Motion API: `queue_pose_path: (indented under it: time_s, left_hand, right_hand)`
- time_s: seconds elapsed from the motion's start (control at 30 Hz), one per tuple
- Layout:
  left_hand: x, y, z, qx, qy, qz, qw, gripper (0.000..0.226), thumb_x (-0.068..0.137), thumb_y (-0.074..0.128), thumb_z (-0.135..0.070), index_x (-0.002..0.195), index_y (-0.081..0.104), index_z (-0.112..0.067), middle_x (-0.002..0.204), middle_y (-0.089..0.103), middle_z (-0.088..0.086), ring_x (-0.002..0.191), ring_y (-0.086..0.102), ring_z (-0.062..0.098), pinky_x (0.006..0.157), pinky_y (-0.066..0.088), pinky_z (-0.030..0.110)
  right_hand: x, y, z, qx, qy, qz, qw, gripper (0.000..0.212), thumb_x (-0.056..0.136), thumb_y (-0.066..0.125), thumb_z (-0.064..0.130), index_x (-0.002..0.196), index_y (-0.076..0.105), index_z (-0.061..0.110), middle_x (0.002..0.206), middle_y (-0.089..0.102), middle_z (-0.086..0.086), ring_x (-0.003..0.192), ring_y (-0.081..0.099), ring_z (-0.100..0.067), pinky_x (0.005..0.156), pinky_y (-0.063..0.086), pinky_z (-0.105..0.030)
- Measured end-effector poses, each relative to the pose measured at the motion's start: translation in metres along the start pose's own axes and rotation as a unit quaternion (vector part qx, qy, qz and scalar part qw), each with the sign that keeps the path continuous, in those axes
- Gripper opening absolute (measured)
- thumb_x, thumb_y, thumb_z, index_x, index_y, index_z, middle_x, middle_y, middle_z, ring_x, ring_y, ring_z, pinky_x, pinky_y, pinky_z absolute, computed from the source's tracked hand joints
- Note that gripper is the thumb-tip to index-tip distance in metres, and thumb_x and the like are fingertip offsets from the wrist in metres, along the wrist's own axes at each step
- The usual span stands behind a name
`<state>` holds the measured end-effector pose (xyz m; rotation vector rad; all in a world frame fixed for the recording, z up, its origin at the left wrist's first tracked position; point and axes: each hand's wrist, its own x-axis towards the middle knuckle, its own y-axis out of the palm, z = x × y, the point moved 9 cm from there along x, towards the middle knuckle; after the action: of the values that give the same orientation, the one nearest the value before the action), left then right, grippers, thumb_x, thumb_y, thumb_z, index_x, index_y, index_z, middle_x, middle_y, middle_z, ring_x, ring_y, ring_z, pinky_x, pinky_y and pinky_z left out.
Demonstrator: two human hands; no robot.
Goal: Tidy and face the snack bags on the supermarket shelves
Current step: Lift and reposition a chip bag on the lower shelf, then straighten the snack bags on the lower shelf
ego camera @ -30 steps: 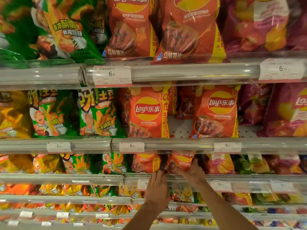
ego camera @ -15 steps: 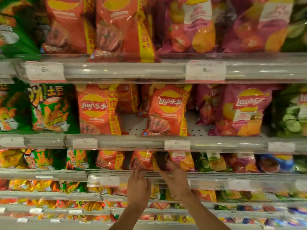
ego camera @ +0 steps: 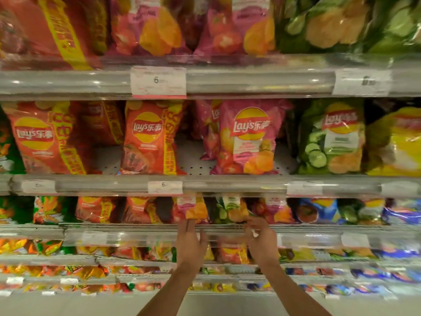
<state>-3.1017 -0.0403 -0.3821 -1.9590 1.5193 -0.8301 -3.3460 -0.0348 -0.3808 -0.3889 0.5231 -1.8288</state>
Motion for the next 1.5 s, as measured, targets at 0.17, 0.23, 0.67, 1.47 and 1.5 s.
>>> queue_pose_path:
  time_s: [0.17,0.23,0.67,1.47,1.5]
  left_hand:
    - [0.003,-0.007,-0.006,-0.04,-0.021,-0.04,0.998,0.034,0.091,0.062,-0.012,0.124,0.055,-0.01,0.137,0.042,0.01,0.129,0.042,0.029,0.106,0.04,0.035]
    - [0.01,-0.015,-0.001,-0.035,-0.037,-0.053,0.997,0.039,0.091,0.063,-0.01,0.128,0.052,-0.005,0.138,0.042,0.015,0.129,0.043,0.032,0.108,0.041,0.041]
    - [0.052,-0.041,0.021,-0.012,-0.071,-0.074,0.995,0.059,0.087,0.073,-0.019,0.134,0.042,0.001,0.132,0.041,0.017,0.124,0.039,0.033,0.105,0.038,0.043]
    - [0.12,0.015,0.073,-0.246,-0.208,0.176,0.93,0.054,0.068,0.089,-0.004,0.117,0.068,-0.003,0.117,0.07,0.016,0.115,0.064,0.033,0.104,0.048,0.049]
    - [0.119,0.014,0.074,-0.254,-0.211,0.175,0.928,0.053,0.068,0.089,-0.003,0.117,0.067,-0.003,0.117,0.07,0.017,0.115,0.064,0.034,0.103,0.049,0.052]
  right_hand:
    - [0.014,-0.012,0.0,-0.022,-0.013,0.0,1.0,0.034,0.095,0.069,0.022,0.127,0.063,0.011,0.121,0.066,-0.002,0.111,0.064,-0.019,0.092,0.05,-0.022]
    - [0.019,-0.008,0.004,-0.042,-0.015,0.011,0.999,0.041,0.096,0.069,0.025,0.133,0.06,0.011,0.13,0.062,-0.006,0.124,0.057,-0.024,0.106,0.049,-0.038]
    - [0.06,0.045,0.018,-0.099,0.022,0.082,0.992,0.092,0.08,0.078,0.056,0.147,0.036,0.008,0.145,0.047,-0.012,0.136,0.04,-0.03,0.114,0.039,-0.044]
    - [0.079,0.063,0.012,-0.187,0.146,0.066,0.969,0.087,0.068,0.079,0.068,0.13,0.047,0.016,0.118,0.067,-0.007,0.115,0.062,-0.031,0.099,0.047,-0.04]
    - [0.077,0.062,0.014,-0.189,0.144,0.061,0.97,0.084,0.069,0.08,0.066,0.129,0.049,0.016,0.116,0.067,-0.007,0.115,0.062,-0.031,0.1,0.046,-0.041]
